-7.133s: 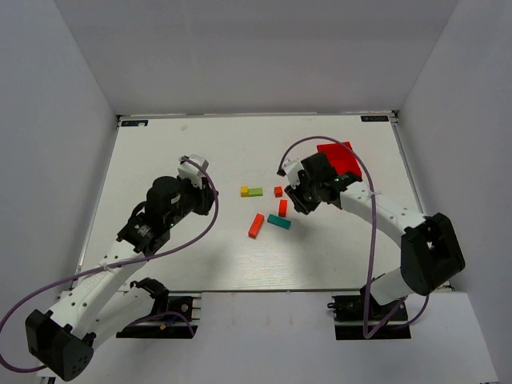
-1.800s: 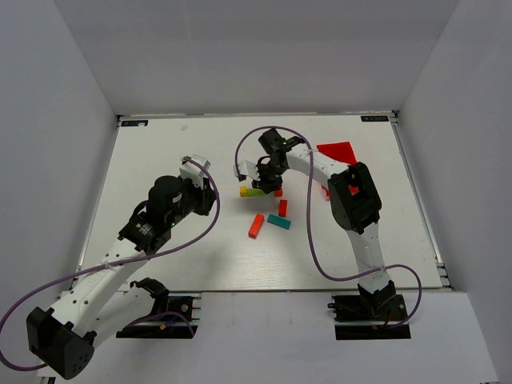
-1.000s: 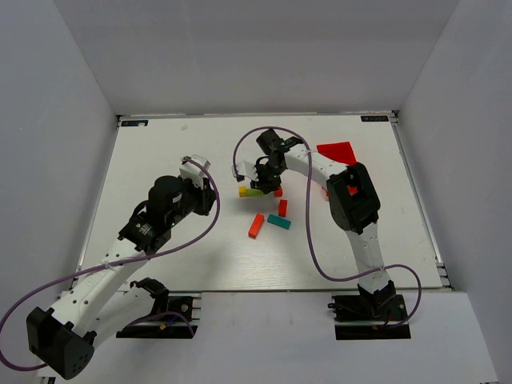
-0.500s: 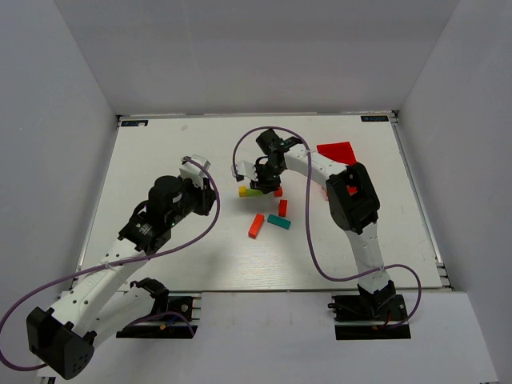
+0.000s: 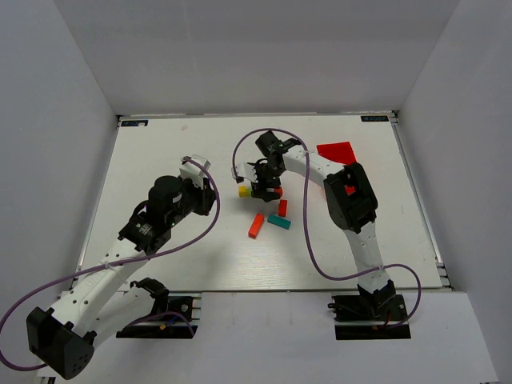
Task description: Build the wood block tower
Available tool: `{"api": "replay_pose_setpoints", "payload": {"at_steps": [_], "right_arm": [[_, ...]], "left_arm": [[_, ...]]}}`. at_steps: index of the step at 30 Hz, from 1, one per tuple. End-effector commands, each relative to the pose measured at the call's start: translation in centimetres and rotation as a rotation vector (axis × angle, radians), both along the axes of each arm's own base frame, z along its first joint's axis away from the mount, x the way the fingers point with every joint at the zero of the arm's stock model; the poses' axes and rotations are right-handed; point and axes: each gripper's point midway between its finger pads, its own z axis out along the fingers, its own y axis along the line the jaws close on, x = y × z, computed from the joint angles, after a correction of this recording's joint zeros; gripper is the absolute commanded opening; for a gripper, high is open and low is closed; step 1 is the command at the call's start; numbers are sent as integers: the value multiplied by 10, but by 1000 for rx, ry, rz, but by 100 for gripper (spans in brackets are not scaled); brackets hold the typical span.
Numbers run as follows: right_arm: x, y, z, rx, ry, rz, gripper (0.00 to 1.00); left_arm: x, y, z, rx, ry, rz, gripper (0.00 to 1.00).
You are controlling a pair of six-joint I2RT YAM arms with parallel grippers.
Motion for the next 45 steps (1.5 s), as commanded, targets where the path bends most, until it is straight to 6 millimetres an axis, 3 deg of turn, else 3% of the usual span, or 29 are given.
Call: {"api": "replay_pose_setpoints", "payload": {"at_steps": [1, 8, 13, 19, 27, 28, 29, 30, 31, 32, 33, 34, 36, 37, 38, 42, 43, 44, 45], "right_arm": [[-1, 5, 3, 10, -1, 9, 90], [-1, 4, 8, 20, -16, 4, 90], [-1, 3, 30, 56, -51, 4, 90], [-11, -1, 61, 96, -89, 10, 90], [-30, -12, 126, 210, -201, 1, 90], [-30, -20, 130, 206, -232, -27, 90], [-25, -22, 129, 236, -241, -108, 90], [-10, -24, 144, 270, -324, -159, 90], [-9, -33, 136, 248, -344, -208, 90], [-5, -38, 136, 251, -358, -252, 90], [-9, -43, 124, 225, -335, -242, 89], [-7, -40, 126, 226, -326, -220, 69], [-16, -44, 121, 198, -233, -198, 30], [-16, -46, 101, 175, -165, -193, 8], [-12, -45, 101, 181, -165, -190, 3], [0, -48, 92, 181, -159, -131, 2], [1, -48, 83, 179, -139, -106, 5], [2, -47, 86, 187, -133, -95, 15], [5, -48, 76, 173, -111, -77, 21]], "left_arm": [[0, 3, 9, -6, -25, 7, 32], [0, 3, 9, -6, -25, 7, 32], [1, 5, 9, -3, -27, 16, 32], [2, 6, 9, 0, -28, 25, 32], [1, 6, 12, -5, -36, 25, 36], [1, 6, 12, -5, -36, 25, 38], [1, 6, 12, -5, -36, 25, 50], [1, 6, 12, -5, -36, 25, 57], [0, 4, 12, -9, -34, 12, 65], [0, 3, 9, 3, -31, -1, 79], [-1, 1, 9, -1, -29, -12, 83], [-1, -1, 6, 10, -23, -26, 85], [-1, -2, 4, 14, -9, -35, 85], [0, -3, 1, 19, -1, -35, 85], [0, -3, 1, 19, -1, -35, 84], [-1, -2, 4, 14, -10, -35, 64], [-4, -3, 3, 10, -10, -45, 46], [-5, -2, 7, 4, -20, -45, 39], [-4, -3, 9, -1, -28, -45, 36]]}}
